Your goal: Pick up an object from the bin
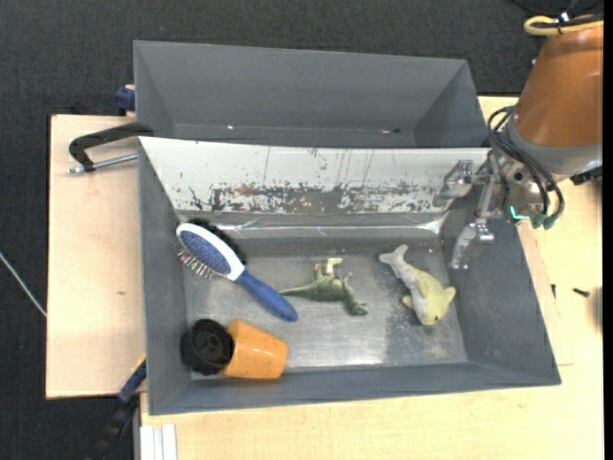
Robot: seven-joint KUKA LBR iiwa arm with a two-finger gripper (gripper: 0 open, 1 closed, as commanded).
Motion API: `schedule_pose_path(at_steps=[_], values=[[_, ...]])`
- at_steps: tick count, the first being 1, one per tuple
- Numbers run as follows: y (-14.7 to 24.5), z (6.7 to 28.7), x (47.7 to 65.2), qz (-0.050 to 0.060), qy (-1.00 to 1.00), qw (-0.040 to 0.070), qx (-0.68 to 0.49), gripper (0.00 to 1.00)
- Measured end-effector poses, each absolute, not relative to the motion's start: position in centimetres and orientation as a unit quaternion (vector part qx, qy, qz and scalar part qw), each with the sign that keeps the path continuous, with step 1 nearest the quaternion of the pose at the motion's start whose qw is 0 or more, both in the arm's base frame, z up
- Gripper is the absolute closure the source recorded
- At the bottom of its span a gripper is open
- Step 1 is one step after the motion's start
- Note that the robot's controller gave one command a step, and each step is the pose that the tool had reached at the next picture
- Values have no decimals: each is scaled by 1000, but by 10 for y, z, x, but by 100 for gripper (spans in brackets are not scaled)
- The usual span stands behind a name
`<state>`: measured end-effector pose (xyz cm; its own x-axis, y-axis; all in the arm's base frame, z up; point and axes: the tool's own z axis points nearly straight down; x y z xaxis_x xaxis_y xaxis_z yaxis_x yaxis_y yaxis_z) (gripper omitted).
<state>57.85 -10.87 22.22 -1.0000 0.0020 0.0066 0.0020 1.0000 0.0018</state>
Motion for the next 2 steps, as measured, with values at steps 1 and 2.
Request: schedule_pose_path(at_steps=[1,2], values=[[-134,121,579,-1,-1000,3,31,0],[-119,86,543,-1,-985,1,171,0]])
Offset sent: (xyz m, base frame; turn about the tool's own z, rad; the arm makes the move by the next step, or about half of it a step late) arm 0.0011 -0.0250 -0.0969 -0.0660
